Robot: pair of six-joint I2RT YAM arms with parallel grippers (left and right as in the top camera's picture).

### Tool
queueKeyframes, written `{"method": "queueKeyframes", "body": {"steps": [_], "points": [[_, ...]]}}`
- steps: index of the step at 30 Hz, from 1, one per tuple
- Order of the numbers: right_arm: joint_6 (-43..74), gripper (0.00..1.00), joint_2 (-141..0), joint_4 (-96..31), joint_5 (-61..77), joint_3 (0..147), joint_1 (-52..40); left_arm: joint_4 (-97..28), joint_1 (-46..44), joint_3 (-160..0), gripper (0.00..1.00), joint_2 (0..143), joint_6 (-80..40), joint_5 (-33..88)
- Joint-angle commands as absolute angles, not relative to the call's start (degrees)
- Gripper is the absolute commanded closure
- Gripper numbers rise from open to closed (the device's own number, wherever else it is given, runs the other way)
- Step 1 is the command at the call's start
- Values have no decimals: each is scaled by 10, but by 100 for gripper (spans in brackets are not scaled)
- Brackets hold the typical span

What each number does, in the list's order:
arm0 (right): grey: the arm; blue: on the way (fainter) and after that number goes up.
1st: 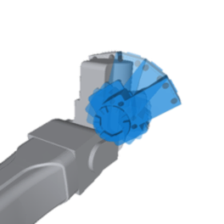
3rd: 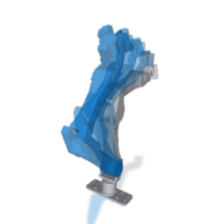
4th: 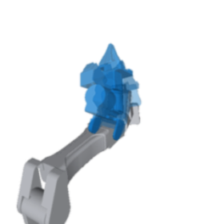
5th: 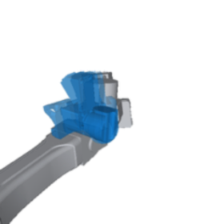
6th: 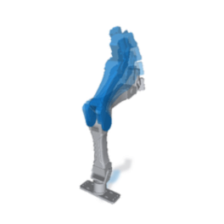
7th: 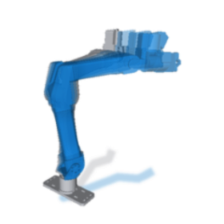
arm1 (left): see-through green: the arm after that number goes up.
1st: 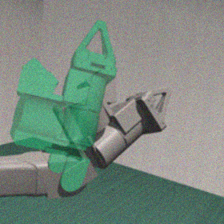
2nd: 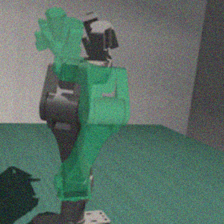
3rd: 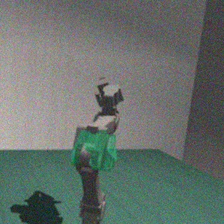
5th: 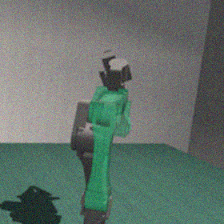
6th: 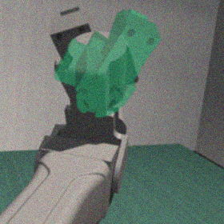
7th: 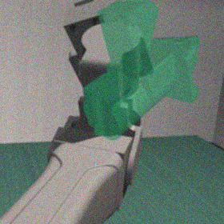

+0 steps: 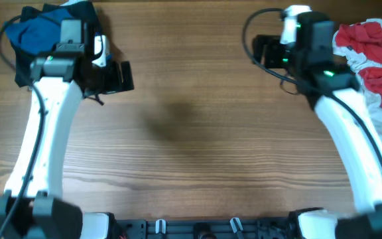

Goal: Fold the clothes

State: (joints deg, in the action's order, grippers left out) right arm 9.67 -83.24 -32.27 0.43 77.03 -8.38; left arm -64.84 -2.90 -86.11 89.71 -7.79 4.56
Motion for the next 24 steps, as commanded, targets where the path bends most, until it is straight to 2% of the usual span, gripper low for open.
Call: {"method": "queueKeyframes", "body": {"steps": [1, 6, 9, 17, 24], "points": [[120, 0, -734, -338, 7, 755, -64, -659, -28, -855, 0, 801, -86, 32], [124, 0, -557, -302, -36, 614, -64, -504, -28, -662, 0, 543, -125, -25], [124, 0, -519, -325, -46, 588, -64, -429, -28, -570, 0, 440, -124, -24], [124, 0, -599, -377, -41, 588, -64, -549, -28, -567, 0, 413, -125, -25], [121, 0, -755, -389, -30, 588, -64, -554, -28, -567, 0, 413, -124, -25]]}}
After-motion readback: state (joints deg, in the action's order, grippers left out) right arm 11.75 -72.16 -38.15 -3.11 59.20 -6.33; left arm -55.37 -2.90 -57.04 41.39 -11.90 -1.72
